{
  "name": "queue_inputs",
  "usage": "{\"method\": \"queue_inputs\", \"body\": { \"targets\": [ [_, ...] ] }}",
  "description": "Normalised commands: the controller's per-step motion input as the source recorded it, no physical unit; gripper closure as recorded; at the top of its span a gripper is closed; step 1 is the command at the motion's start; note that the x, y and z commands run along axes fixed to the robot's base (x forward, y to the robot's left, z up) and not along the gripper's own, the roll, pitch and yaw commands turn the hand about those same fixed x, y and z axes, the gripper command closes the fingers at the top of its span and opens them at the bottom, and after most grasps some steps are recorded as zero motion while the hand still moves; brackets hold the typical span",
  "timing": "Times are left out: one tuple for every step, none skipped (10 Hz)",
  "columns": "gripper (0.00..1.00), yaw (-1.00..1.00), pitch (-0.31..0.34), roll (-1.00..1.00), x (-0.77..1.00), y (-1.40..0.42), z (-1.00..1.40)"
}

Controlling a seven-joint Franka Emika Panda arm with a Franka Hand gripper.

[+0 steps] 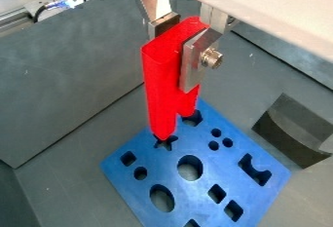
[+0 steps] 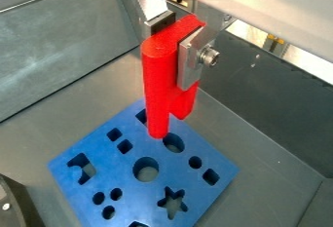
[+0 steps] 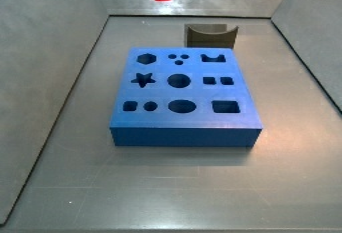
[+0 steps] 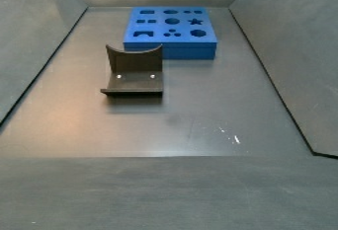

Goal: Insert the square-circle object.

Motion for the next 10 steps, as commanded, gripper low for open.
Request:
{"method": "queue_inputs", "body": {
  "targets": [
    [1.00, -0.56, -0.130, -0.06, -0.12, 0.00, -0.21],
    [1.00, -1.00, -0.157, -0.10, 0.00, 0.00, -0.31],
    [1.00, -1.00, -0.124, -0.08, 0.00, 0.00, -0.29],
    [1.00, -1.00, -0.101, -0.07, 0.00, 0.00, -0.29],
    [1.00, -1.00, -0.053, -0.02, 0.00, 0.00, -0.22],
    [1.00, -1.00, -0.051, -0.01, 0.00, 0.00, -0.22],
    [1.00, -1.00, -0.044, -0.01, 0.00, 0.00, -0.21],
    [1.00, -1.00, 0.000, 0.00, 0.00, 0.00, -0.04],
    [1.00, -1.00, 0.000, 0.00, 0.00, 0.00, -0.05],
    [1.00, -1.00, 0.000, 0.00, 0.00, 0.00, -0.05]
  ]
}}
